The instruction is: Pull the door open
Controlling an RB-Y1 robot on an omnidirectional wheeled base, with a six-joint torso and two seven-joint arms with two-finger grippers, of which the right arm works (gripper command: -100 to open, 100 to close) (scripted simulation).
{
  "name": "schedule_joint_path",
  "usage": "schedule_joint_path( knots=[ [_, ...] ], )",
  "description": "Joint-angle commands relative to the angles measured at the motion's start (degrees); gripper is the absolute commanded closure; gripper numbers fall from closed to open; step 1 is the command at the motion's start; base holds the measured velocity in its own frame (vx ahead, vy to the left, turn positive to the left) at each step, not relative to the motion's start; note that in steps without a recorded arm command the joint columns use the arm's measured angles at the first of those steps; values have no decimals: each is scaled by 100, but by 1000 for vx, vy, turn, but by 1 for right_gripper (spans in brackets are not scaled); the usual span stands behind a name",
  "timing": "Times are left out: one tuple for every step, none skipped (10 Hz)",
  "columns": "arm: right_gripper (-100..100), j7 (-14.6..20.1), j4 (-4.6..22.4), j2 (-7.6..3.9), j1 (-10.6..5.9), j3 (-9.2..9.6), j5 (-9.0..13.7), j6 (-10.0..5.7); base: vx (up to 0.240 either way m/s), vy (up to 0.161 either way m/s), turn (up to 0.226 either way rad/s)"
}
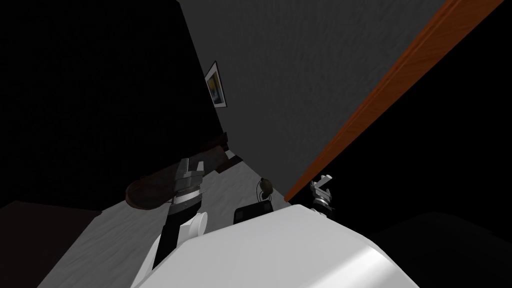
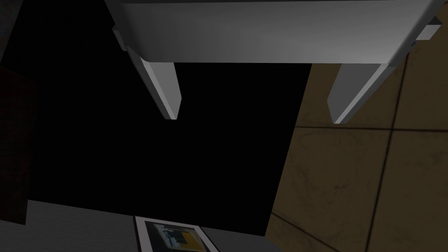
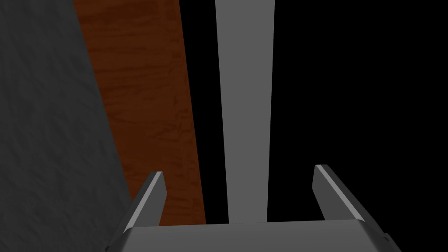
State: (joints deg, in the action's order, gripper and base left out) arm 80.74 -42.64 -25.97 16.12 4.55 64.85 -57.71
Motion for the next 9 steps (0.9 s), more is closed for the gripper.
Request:
schedule_joint_path(
  knots=[
    [-100,0,0,0,0,0,0,0,-11,-14,40],
    [-100,37,126,-23,-161,57,-60,32,6,9,-26],
    [-100,58,195,-35,-249,89,-93,50,14,18,-53],
    [-100,68,230,-42,-293,105,-110,58,17,20,-62],
    [-100,88,296,-54,-377,134,-141,75,19,23,-73],
    [-100,96,325,-59,-414,148,-155,83,10,12,-39],
    [-100,96,325,-59,-414,148,-155,83,2,-2,-12],
    [-100,96,325,-59,-414,148,-155,83,-13,-17,37],
    [-100,96,325,-59,-414,148,-155,83,-4,-6,10]
  ],
)
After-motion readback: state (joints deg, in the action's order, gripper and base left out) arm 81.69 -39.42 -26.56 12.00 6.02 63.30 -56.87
